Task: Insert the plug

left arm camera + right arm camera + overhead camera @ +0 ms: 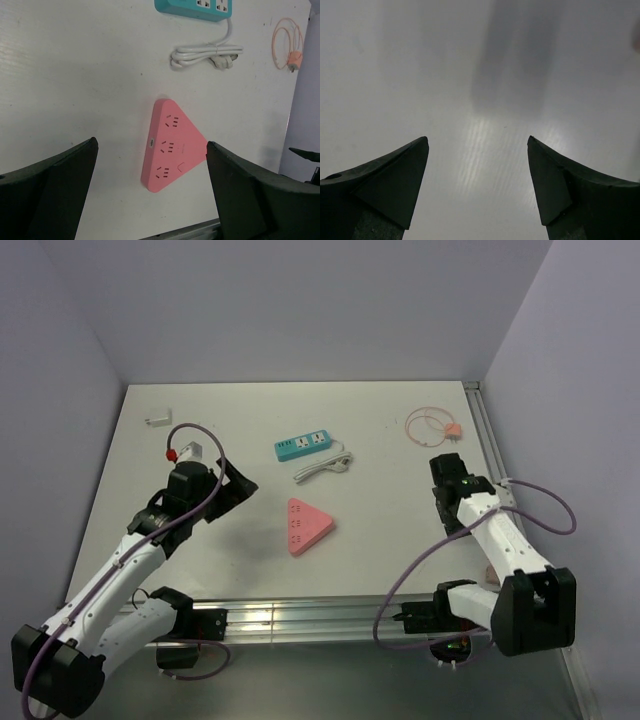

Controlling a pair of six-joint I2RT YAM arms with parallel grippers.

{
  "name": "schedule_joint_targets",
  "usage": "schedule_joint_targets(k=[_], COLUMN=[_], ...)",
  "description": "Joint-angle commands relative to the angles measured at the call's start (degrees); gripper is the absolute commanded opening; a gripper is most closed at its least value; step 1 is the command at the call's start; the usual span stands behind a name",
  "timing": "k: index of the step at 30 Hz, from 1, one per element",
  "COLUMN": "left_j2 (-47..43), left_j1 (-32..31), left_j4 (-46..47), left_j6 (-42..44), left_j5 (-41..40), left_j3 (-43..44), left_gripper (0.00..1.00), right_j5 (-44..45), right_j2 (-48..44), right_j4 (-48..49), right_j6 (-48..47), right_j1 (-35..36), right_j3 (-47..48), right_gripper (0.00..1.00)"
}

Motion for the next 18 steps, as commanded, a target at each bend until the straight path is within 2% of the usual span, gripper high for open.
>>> schedule_joint_targets(k=[1,6,8,15,18], left_j2=[0.21,1.71,2.15,3.03,3.99], left_j1=[-0.14,-0.23,-0.14,-0.23,-0.4], left_j4=[2.65,2.39,2.65,3.97,4.93], left_j6=[2.04,3.62,3.8,3.18,3.09], left_j5=[3.02,5.66,6.37,8.3,8.74], left_j3=[1.67,3.86,4.04,3.08,2.82], left_gripper=[0.95,0.94,0.95,0.94,0.94], right_j5=[5.2,3.89,4.06,4.67,6.69], right_j2=[5.63,14.76,15.13,3.63,1.08], right_j4=[-15.08,-20.37,-19.33,-12.73,-11.06], right_j6=[14.26,16.99,17.52,13.22,9.28], right_j1=[-4.29,-10.19,-11.33,-18.18,-21.43], right_j3=[4.14,5.47,4.42,-4.64,-5.69], right_gripper=[0.86,0.82,0.79,0.82,0.92])
